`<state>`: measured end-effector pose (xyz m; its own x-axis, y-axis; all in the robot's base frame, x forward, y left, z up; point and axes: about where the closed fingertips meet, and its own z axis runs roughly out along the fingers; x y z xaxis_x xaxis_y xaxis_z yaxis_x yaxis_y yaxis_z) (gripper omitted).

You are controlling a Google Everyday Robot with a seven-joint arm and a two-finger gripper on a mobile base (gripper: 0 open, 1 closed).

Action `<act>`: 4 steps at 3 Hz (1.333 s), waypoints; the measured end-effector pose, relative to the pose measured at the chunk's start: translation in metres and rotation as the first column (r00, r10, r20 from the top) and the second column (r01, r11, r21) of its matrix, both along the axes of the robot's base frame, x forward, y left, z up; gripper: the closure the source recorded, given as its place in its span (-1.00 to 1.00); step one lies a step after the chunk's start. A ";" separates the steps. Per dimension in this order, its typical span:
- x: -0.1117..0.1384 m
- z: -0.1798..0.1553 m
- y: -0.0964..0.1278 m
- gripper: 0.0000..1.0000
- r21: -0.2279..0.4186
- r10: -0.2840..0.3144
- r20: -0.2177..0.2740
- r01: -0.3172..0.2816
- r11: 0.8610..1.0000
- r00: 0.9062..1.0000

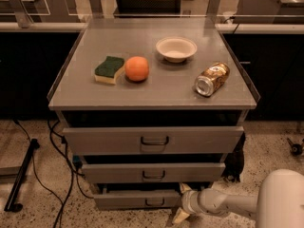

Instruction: Open bottom drawer

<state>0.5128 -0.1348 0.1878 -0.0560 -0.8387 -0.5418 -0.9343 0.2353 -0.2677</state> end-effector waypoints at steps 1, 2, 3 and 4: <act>0.002 -0.007 0.001 -1.00 -0.010 -0.014 -0.057 0.014 1.000 0.998; 0.002 -0.014 0.001 -1.00 -0.015 -0.027 -0.117 0.026 1.000 0.993; 0.002 -0.021 -0.002 -1.00 -0.009 -0.042 -0.179 0.040 0.999 0.983; 0.000 -0.024 -0.004 -1.00 -0.006 -0.053 -0.231 0.053 0.999 0.972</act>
Offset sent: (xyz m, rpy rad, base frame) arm 0.0042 -0.0021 -0.0196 -0.0196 0.1828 -0.0437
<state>0.5125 -0.1392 0.1635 -0.2238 -0.8309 -0.5094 -0.9571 0.2861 -0.0462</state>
